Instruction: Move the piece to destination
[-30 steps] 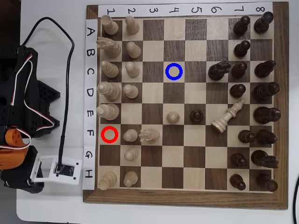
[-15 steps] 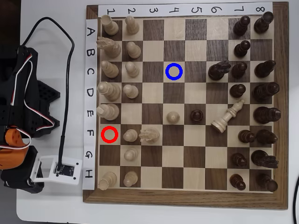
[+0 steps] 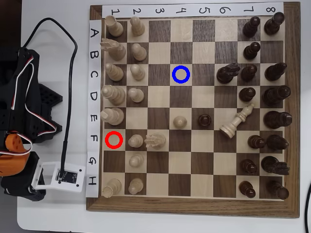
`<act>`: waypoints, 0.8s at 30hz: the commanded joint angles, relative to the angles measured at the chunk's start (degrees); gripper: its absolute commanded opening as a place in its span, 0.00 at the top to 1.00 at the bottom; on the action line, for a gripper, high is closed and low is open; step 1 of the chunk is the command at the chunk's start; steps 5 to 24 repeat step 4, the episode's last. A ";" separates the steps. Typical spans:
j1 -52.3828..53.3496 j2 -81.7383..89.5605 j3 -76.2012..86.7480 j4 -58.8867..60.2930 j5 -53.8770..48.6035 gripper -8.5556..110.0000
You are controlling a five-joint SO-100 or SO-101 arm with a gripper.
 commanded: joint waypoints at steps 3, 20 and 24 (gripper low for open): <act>-0.44 3.52 2.02 -0.79 0.35 0.93; -0.44 3.52 2.02 -0.79 0.35 0.93; -0.44 3.52 2.02 -0.79 0.35 0.93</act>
